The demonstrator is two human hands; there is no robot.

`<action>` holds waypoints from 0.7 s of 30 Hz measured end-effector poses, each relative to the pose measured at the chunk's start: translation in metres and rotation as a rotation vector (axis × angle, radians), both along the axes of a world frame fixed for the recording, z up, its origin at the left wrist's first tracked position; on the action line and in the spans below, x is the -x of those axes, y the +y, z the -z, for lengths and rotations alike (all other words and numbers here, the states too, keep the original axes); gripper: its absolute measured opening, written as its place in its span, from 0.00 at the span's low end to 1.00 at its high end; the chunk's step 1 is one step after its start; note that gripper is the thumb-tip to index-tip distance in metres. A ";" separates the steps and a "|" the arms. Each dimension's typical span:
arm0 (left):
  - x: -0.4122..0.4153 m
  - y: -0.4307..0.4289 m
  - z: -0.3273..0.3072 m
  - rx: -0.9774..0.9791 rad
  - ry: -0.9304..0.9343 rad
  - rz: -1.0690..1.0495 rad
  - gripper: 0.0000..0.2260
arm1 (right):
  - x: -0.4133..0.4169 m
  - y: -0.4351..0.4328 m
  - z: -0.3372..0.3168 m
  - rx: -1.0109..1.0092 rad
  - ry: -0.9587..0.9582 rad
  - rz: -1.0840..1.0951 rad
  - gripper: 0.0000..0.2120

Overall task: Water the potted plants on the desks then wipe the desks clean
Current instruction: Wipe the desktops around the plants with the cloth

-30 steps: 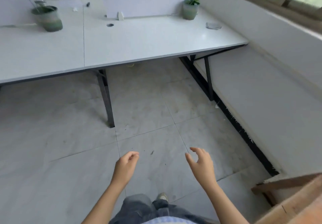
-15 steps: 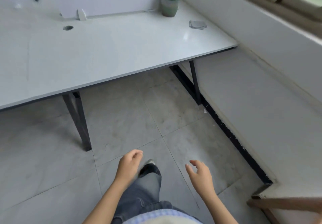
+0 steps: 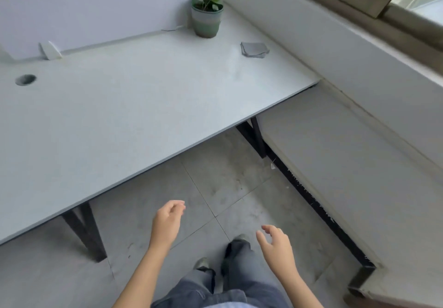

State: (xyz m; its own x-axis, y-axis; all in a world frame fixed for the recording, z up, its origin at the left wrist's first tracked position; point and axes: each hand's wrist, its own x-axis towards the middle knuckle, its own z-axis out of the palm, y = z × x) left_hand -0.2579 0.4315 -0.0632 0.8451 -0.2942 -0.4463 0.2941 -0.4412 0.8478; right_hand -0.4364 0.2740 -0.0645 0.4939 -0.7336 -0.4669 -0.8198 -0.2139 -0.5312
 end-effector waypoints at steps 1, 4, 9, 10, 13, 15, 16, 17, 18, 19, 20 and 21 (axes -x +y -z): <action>-0.001 -0.008 0.005 -0.009 0.025 0.016 0.06 | -0.006 -0.009 0.002 -0.004 0.019 -0.006 0.15; -0.008 -0.038 0.014 -0.057 0.062 0.088 0.10 | -0.030 -0.043 0.007 0.014 0.030 -0.017 0.16; -0.059 -0.109 0.008 -0.064 0.006 0.115 0.09 | -0.087 -0.121 0.009 0.013 -0.038 -0.031 0.17; -0.071 -0.126 0.005 -0.057 -0.013 0.093 0.09 | -0.100 -0.142 0.006 0.021 -0.065 -0.033 0.17; -0.102 -0.180 -0.010 -0.015 -0.056 0.057 0.08 | -0.137 -0.204 -0.009 0.035 -0.162 -0.002 0.17; -0.114 -0.213 -0.018 0.008 -0.077 0.066 0.09 | -0.158 -0.238 -0.015 0.042 -0.203 0.006 0.18; -0.118 -0.229 -0.022 0.017 -0.080 0.076 0.09 | -0.166 -0.252 -0.016 0.044 -0.213 -0.004 0.18; -0.121 -0.243 -0.024 0.016 -0.082 0.094 0.09 | -0.174 -0.264 -0.017 0.043 -0.213 -0.016 0.17; -0.123 -0.254 -0.025 0.007 -0.081 0.115 0.09 | -0.180 -0.274 -0.017 0.035 -0.201 -0.025 0.17; -0.124 -0.263 -0.024 -0.006 -0.077 0.130 0.09 | -0.185 -0.281 -0.017 0.024 -0.189 -0.031 0.17; -0.126 -0.269 -0.022 -0.017 -0.071 0.137 0.09 | -0.188 -0.286 -0.017 0.008 -0.179 -0.035 0.17; -0.129 -0.275 -0.021 -0.027 -0.062 0.130 0.09 | -0.190 -0.290 -0.015 -0.009 -0.175 -0.039 0.17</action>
State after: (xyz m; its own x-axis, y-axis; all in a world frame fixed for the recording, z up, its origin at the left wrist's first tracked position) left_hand -0.1285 0.1569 -0.0426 0.8268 -0.3917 -0.4036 0.1805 -0.4949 0.8500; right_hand -0.2460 -0.0156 -0.0498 0.5961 -0.7086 -0.3775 -0.7058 -0.2383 -0.6672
